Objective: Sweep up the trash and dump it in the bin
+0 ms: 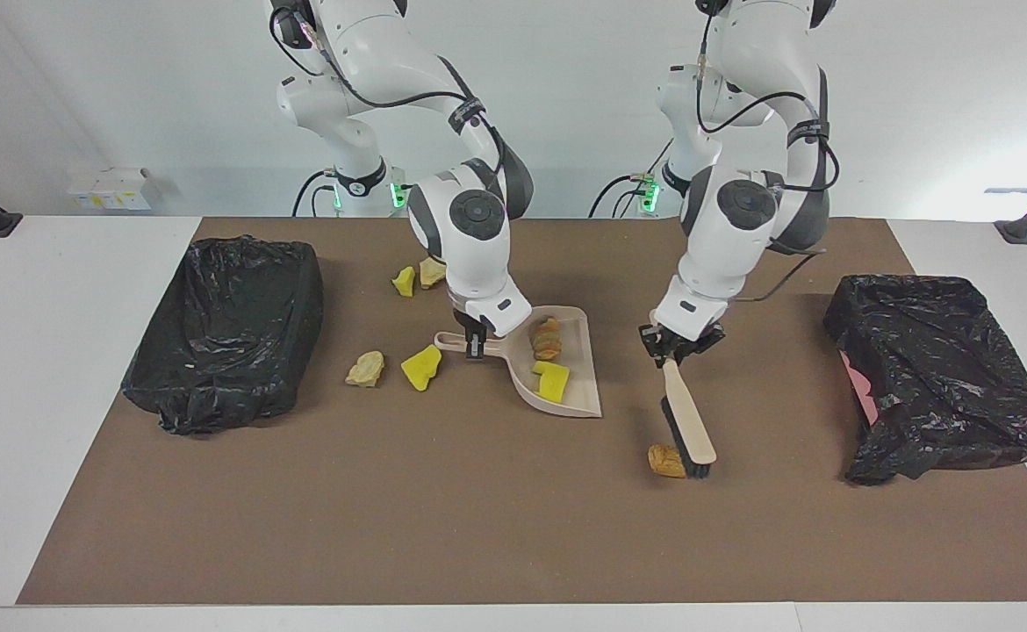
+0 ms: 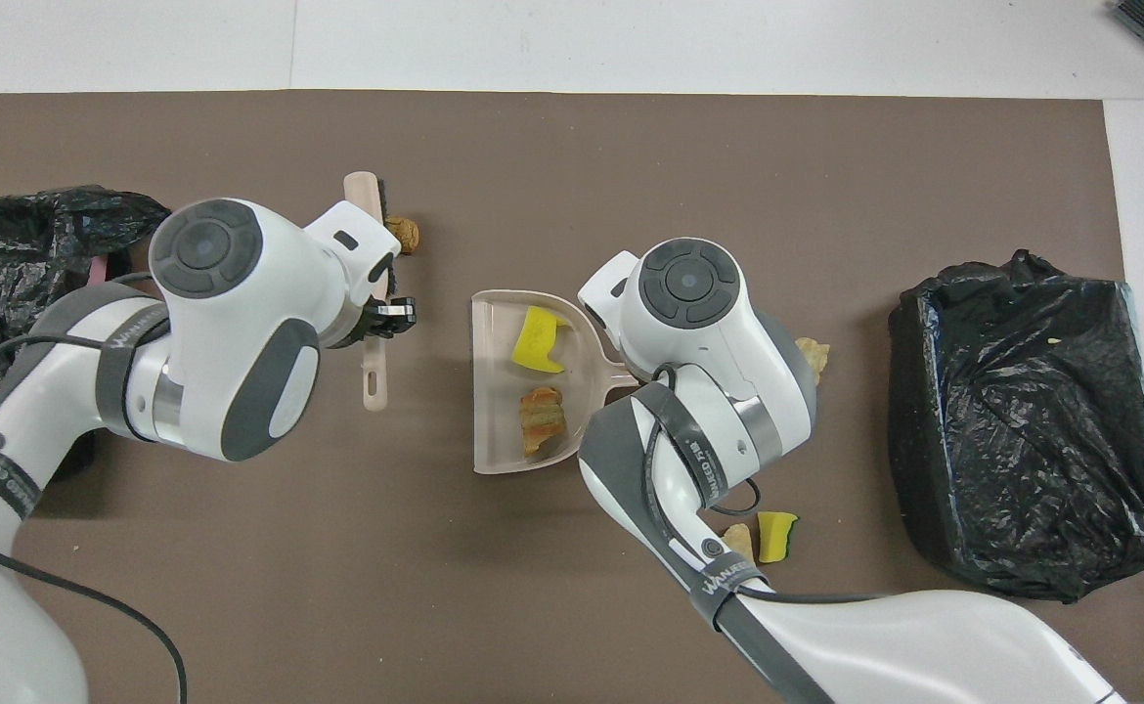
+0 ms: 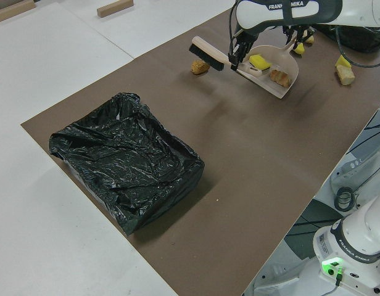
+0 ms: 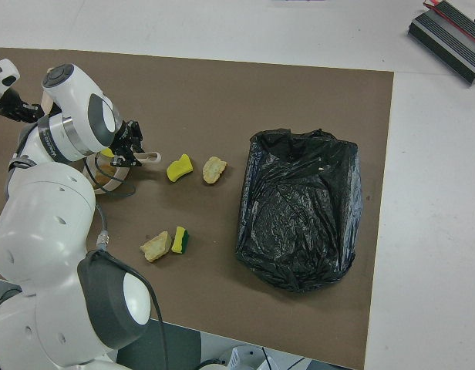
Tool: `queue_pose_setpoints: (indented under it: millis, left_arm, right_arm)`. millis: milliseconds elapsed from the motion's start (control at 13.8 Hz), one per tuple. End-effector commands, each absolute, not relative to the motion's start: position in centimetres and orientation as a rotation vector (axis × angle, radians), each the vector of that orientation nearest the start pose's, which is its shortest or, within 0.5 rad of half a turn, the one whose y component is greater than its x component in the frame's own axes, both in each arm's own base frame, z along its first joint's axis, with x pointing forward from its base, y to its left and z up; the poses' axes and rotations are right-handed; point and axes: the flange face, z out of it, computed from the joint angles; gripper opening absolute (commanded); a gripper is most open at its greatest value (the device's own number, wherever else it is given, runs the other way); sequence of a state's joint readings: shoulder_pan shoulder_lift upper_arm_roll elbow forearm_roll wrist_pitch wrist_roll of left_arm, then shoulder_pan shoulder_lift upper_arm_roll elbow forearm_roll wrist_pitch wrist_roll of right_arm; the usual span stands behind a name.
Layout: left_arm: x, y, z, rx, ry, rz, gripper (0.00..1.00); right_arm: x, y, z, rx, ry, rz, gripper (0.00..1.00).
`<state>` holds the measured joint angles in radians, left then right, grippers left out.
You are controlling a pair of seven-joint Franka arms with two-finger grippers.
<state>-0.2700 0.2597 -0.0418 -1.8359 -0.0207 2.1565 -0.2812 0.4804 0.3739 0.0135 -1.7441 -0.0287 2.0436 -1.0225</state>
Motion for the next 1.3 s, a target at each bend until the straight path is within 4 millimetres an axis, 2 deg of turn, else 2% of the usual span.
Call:
queue_pose_setpoints:
  millis: [0,145,217,362,506,651,796,868,941,1085,1230]
  left_arm:
    - [62.8,-16.4,39.3,-3.132,0.184,-0.069,0.00]
    - [64.9,-14.8,37.9,-3.089,0.235,-0.071,0.00]
    - [65.7,-13.9,37.5,-3.078,0.330,-0.073,0.00]
    - [66.1,-14.0,35.7,-3.028,0.637,-0.070,0.00]
    - [65.4,-14.7,35.0,-2.966,0.823,-0.029,0.00]
    - [64.0,-14.8,34.3,-2.903,0.984,0.042,0.00]
    - [62.4,-16.4,34.2,-2.815,1.165,0.100,0.00]
    - [61.7,-16.2,33.9,-2.762,1.216,0.150,0.00]
    - [60.6,-16.8,34.1,-2.725,1.286,0.183,0.00]
    - [58.2,-17.1,34.3,-2.700,1.334,0.225,0.00]
    - [55.5,-18.9,34.4,-2.669,1.383,0.269,0.00]
  right_arm:
    - [56.2,29.7,35.9,-2.274,-2.169,0.131,0.00]
    - [56.2,29.7,35.9,-2.284,-2.155,0.132,0.00]
    - [56.1,29.7,35.9,-2.284,-2.153,0.132,0.00]
    - [56.2,29.7,35.9,-2.284,-2.152,0.129,0.00]
    - [56.2,29.7,35.9,-2.286,-2.150,0.129,0.00]
    - [56.1,29.8,35.9,-2.284,-2.150,0.128,0.00]
    - [56.2,29.8,35.9,-2.286,-2.147,0.123,0.00]
    - [56.2,29.8,35.9,-2.286,-2.148,0.121,0.00]
    - [56.2,29.8,35.9,-2.286,-2.148,0.121,0.00]
    - [56.3,29.8,36.0,-2.287,-2.149,0.114,0.00]
    - [56.3,29.8,35.9,-2.287,-2.149,0.114,0.00]
